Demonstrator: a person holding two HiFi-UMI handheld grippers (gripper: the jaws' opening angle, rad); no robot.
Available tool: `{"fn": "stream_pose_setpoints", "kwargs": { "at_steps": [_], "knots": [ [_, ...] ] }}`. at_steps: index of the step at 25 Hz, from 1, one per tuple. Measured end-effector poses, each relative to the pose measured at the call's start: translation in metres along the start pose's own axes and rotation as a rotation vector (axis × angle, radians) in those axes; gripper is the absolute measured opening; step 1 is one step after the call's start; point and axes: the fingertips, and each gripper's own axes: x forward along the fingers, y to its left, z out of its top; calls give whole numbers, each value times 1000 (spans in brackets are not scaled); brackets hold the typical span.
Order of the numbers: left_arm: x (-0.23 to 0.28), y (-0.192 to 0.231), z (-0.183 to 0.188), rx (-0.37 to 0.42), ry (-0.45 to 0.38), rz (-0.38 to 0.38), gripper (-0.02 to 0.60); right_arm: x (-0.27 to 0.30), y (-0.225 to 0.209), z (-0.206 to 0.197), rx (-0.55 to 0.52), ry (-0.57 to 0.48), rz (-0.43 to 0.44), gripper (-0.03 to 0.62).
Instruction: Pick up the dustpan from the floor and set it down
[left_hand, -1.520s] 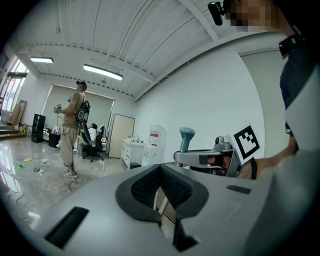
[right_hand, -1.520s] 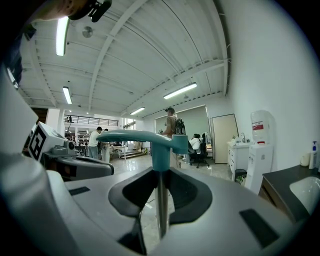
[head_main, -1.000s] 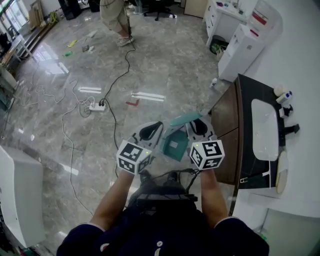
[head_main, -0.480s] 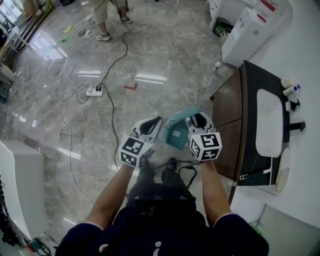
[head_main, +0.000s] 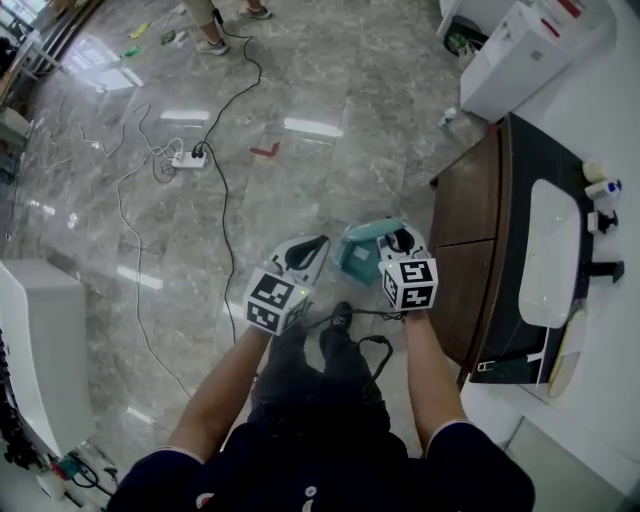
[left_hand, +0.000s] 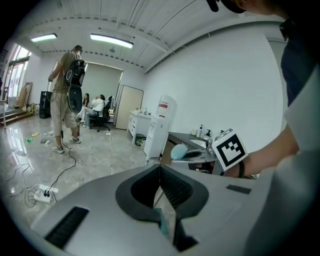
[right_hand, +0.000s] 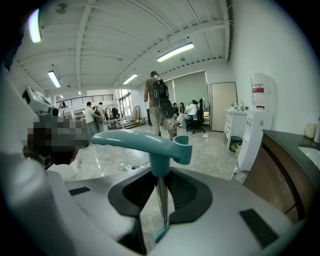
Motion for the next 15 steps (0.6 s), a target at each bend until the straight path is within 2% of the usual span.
{"fn": "stream_pose_setpoints", "kwargs": {
  "at_steps": [8, 15],
  "knots": [
    [28, 6, -31, -33, 54, 11, 14, 41, -22, -51, -7, 91, 15, 94],
    [44, 12, -47, -60, 73, 23, 14, 77, -28, -62, -23, 118, 45, 92]
  ]
}}
